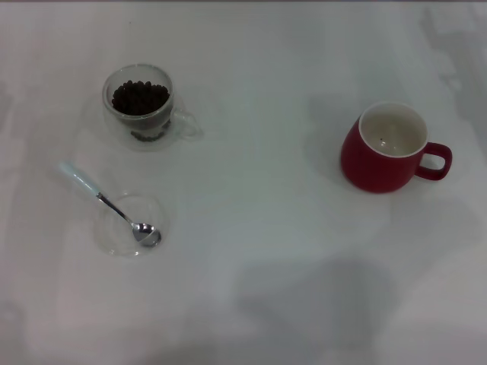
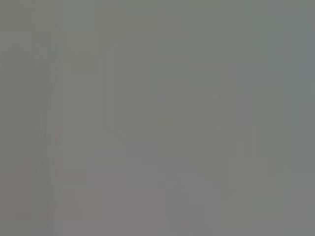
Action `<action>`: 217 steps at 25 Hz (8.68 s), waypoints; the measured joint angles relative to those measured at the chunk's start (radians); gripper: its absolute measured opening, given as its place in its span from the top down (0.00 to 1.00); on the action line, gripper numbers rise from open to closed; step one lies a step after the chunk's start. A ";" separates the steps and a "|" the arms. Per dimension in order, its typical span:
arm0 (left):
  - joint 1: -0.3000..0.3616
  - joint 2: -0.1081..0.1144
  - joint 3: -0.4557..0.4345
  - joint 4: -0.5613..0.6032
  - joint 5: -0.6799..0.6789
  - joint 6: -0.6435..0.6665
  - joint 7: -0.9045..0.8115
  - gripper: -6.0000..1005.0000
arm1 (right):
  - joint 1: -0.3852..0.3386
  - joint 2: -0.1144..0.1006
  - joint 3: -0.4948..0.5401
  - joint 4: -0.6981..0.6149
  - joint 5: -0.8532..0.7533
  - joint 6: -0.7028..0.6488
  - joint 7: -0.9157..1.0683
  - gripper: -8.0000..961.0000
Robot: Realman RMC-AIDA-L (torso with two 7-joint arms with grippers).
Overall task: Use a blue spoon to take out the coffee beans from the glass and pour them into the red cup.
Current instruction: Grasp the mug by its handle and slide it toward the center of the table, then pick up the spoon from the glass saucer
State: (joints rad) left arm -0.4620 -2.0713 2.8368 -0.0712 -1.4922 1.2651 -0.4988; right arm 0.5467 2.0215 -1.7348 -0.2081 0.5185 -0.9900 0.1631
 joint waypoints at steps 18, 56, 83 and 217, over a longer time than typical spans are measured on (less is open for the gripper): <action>-0.003 -0.004 0.004 0.017 0.095 -0.086 -0.025 0.13 | -0.095 0.007 -0.058 -0.014 -0.006 -0.016 0.091 0.10; 0.097 0.000 0.004 0.017 0.135 0.037 -0.023 0.13 | -0.458 -0.014 -0.618 0.123 -0.080 -0.332 0.440 0.12; 0.089 0.002 0.004 -0.012 0.160 0.036 -0.028 0.13 | -0.360 -0.012 -0.605 0.075 -0.067 -0.205 0.424 0.30; 0.038 0.081 0.006 -0.168 0.928 0.131 -1.224 0.13 | -0.188 -0.012 -0.177 0.104 -0.284 -0.384 0.294 0.14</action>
State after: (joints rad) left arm -0.4238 -1.9908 2.8432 -0.2393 -0.5638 1.3966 -1.7231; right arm 0.3585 2.0096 -1.9121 -0.1041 0.2346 -1.3735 0.4575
